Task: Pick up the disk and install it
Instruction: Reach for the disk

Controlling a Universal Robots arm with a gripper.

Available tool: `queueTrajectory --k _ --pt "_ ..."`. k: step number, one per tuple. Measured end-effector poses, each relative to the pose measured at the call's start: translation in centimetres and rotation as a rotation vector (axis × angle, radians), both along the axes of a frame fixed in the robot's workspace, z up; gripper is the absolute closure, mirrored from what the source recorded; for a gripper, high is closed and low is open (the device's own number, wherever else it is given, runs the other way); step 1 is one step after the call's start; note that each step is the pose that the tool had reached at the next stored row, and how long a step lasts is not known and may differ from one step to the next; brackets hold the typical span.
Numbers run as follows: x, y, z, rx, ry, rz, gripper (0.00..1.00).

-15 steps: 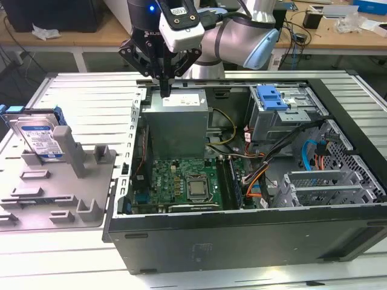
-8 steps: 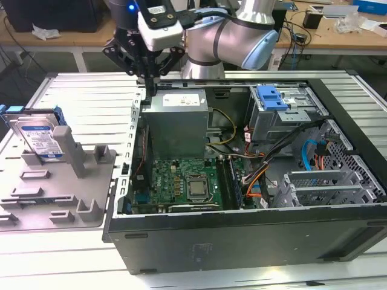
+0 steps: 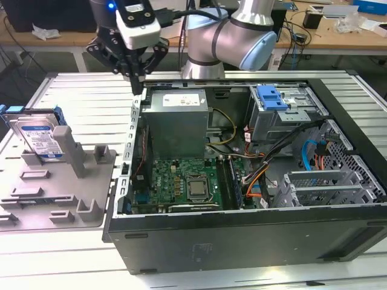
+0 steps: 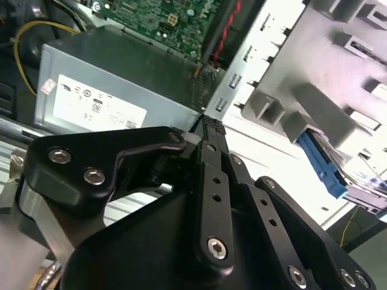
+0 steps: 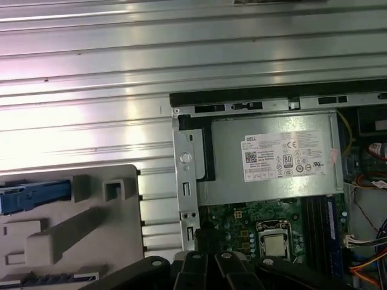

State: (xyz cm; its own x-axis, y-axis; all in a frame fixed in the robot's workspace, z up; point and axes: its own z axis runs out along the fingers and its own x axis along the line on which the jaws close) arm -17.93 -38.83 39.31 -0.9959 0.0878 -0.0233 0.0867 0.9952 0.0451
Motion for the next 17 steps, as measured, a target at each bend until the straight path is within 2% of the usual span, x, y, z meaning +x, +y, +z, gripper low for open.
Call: queueTrajectory --k 3,7,11,17 --pt "-1.8 0.17 -0.02 0.0 0.0 -0.003 0.89" --pt "-3.5 0.26 -0.05 0.0 0.0 -0.004 0.89" --pt "-6.1 0.37 -0.11 0.0 0.0 -0.006 0.89" --pt "-8.8 0.71 -0.2 0.0 0.0 -0.007 0.89"
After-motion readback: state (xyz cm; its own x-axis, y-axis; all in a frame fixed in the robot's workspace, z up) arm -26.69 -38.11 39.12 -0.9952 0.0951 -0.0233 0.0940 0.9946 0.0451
